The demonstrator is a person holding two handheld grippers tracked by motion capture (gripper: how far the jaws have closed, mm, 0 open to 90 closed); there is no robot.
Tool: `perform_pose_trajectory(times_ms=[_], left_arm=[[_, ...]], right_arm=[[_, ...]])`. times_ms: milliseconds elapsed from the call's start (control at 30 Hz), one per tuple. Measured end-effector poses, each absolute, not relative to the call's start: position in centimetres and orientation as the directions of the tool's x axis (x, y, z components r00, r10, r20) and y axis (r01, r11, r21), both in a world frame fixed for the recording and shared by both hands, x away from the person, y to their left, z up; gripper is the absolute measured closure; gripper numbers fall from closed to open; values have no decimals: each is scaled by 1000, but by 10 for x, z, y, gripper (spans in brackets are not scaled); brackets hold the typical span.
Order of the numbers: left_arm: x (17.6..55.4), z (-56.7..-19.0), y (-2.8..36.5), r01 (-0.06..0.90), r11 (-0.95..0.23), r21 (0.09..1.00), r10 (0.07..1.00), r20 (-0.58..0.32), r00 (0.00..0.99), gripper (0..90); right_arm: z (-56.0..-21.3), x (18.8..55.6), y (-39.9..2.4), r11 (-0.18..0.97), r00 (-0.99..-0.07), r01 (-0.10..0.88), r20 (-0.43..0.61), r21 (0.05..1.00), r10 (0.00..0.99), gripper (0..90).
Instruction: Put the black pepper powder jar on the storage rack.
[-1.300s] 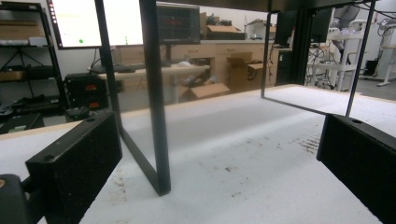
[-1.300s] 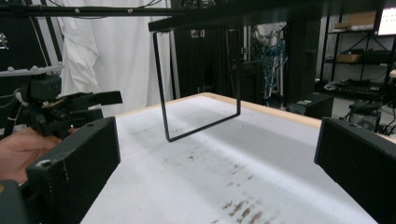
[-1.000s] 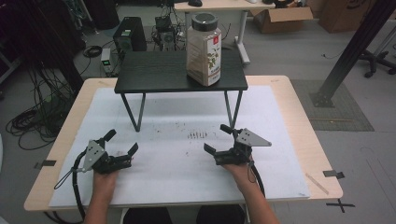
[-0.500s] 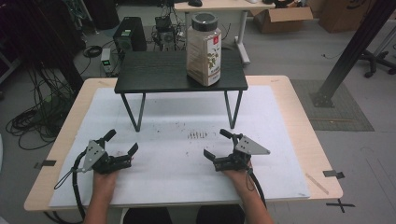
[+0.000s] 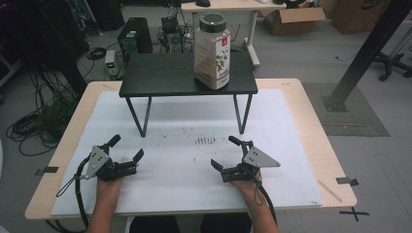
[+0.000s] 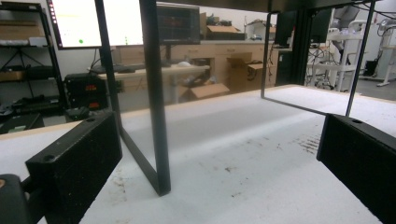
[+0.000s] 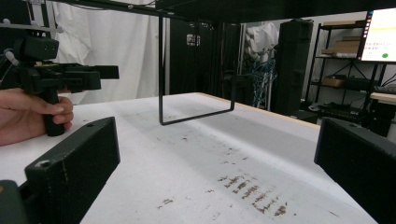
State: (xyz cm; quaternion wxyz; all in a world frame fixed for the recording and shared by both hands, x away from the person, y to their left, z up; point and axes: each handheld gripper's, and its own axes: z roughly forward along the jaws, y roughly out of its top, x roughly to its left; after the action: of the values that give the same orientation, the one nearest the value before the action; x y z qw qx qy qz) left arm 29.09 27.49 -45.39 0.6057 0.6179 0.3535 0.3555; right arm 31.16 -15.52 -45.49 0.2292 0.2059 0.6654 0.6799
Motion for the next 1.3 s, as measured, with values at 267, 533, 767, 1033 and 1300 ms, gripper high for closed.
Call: perform_pose_trajectory(times_ms=[267, 533, 767, 1033, 1300], left_arm=[[291, -454, 275, 10, -14, 1000, 867, 8, 498, 5], [291, -454, 275, 9, -17, 1000, 867, 10, 498, 5], [291, -454, 275, 8, -17, 1000, 867, 11, 498, 5], [291, -454, 275, 10, -15, 1000, 867, 8, 498, 5], [291, -454, 275, 10, -14, 1000, 867, 7, 498, 5]], right_arm=[[-455, 311, -154, -3, -811, -48, -37, 999, 584, 0], [-455, 310, -154, -1, -811, -58, -46, 998, 583, 0], [-455, 310, -154, -2, -811, -60, -48, 998, 583, 0], [-455, 310, -155, -3, -810, -63, -50, 998, 584, 0], [-455, 309, -155, -5, -810, -64, -50, 998, 584, 0]])
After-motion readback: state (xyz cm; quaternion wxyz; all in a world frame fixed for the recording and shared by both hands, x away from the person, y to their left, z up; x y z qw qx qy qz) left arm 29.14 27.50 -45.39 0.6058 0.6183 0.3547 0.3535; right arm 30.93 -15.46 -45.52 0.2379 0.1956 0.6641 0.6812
